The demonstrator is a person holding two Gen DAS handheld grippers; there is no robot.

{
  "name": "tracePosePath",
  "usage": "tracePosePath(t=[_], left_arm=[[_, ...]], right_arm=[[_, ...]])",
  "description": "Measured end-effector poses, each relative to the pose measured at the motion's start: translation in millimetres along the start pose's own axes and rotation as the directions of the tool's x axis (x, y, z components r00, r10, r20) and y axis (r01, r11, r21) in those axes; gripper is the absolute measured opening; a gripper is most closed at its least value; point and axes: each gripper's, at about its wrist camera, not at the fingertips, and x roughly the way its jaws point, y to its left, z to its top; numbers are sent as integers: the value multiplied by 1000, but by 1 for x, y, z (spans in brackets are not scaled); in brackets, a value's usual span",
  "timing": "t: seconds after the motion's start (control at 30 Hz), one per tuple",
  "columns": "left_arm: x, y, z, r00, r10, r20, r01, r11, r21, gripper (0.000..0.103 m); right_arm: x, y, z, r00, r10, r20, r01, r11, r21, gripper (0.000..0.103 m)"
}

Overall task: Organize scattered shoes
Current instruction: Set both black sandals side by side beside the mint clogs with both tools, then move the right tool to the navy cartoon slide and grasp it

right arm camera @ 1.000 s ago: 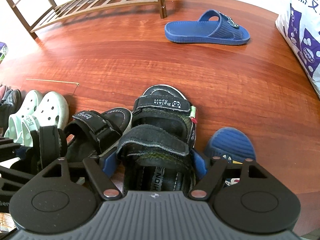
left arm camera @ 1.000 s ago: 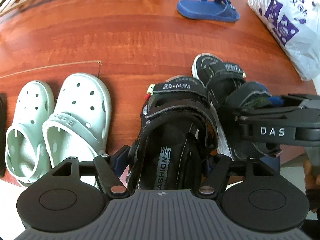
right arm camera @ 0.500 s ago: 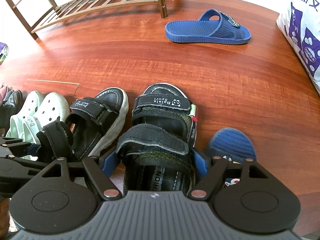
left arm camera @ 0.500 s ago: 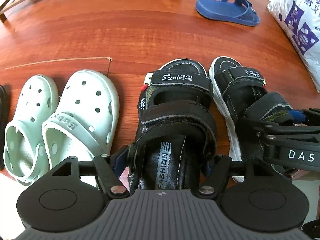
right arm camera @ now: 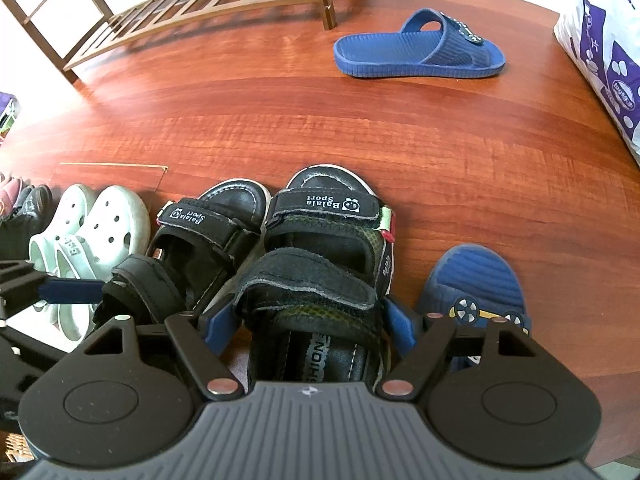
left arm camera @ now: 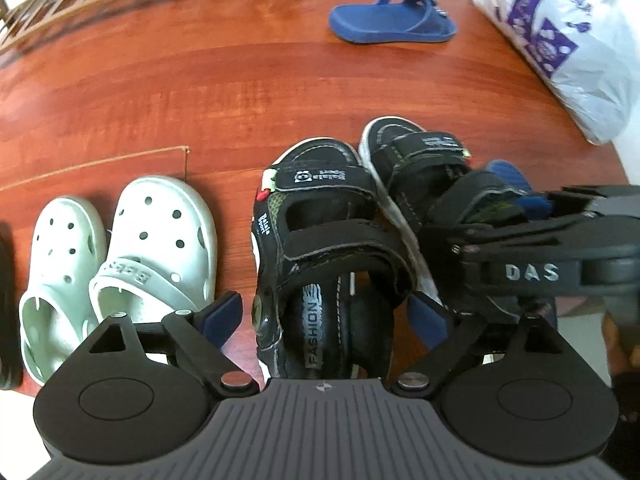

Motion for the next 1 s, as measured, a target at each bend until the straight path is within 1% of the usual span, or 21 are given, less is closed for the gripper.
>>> tracePosePath(t=[0.13,0.23,0.47,0.7,0.8,0.87,1.0], left_arm=[[-18,9,-4,999,-10,34,9,1000,18,90],[-26,19,-6,999,-20,45,20,1000,-11,90],[-26,39,-9,999,-13,37,17,995,-95,90],[-32,43,-11,999,2,50,2,996,-90,90],[-33,46,-12,999,6,53,-1,995,-96,90],[-34,48,-11,998,10,57,-4,995,-102,90],[-35,49,-9,998,15,68,-7,994,-111,90]], right_arm=[[-1,0,-1,1000,7,-12,-7,1000,8,82],[-2,3,-4,1000,12,-24,-12,1000,0,82],[0,17,-7,999,29,-43,-31,999,-40,82],[8,31,3,999,31,-35,-34,996,-82,82],[6,29,4,999,28,-39,-32,996,-86,83],[4,27,6,999,26,-43,-30,996,-89,89],[-8,22,7,999,36,-25,-38,996,-83,91]])
